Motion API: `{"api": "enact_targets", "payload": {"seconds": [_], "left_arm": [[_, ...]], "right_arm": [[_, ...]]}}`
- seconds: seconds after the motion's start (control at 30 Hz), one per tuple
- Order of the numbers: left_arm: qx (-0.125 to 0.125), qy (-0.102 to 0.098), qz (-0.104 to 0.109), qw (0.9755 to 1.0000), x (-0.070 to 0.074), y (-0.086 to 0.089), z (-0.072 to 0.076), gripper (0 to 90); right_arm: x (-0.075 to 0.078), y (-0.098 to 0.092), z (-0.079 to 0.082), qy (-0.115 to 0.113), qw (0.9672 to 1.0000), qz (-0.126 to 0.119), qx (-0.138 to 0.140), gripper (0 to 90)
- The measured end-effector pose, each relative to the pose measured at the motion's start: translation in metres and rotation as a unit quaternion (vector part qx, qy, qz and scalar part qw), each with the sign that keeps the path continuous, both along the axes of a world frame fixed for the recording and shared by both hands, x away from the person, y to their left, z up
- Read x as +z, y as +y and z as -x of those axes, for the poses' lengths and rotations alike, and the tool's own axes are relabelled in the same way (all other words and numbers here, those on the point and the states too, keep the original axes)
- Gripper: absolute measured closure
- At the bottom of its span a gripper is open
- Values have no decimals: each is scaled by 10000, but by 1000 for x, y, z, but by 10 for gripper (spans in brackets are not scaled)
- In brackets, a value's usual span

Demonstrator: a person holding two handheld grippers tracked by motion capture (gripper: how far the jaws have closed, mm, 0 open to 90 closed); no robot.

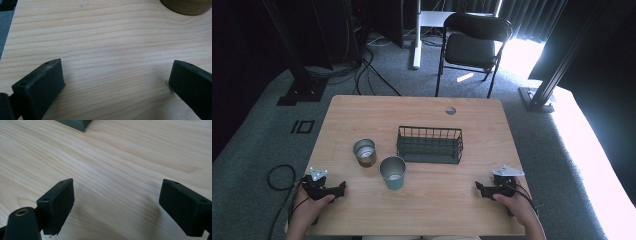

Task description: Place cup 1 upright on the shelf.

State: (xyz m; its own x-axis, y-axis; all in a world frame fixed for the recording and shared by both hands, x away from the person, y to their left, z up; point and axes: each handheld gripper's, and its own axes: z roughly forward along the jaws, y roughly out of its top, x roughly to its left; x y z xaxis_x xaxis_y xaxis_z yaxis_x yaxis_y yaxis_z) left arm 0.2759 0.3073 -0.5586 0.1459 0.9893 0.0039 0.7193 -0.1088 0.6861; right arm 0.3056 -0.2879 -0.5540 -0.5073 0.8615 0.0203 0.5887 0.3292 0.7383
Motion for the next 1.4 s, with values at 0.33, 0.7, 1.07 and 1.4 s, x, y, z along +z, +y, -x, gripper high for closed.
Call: {"api": "enact_targets", "payload": {"seconds": [0.33, 0.7, 1.07, 1.4], "left_arm": [[1, -1, 1, 10000, 0, 0, 0, 5], [-1, -1, 0, 10000, 0, 0, 0, 5], [-5, -8, 2, 10000, 0, 0, 0, 5], [1, -15, 10, 10000, 0, 0, 0, 5]], "right_arm": [[5, 20, -3, -9, 9993, -166, 321, 126], [6, 45, -6, -59, 9968, -203, 777, 126], [10, 75, -10, -121, 9922, -259, 1215, 127], [12, 104, -11, -156, 9862, -288, 1621, 127]]}}
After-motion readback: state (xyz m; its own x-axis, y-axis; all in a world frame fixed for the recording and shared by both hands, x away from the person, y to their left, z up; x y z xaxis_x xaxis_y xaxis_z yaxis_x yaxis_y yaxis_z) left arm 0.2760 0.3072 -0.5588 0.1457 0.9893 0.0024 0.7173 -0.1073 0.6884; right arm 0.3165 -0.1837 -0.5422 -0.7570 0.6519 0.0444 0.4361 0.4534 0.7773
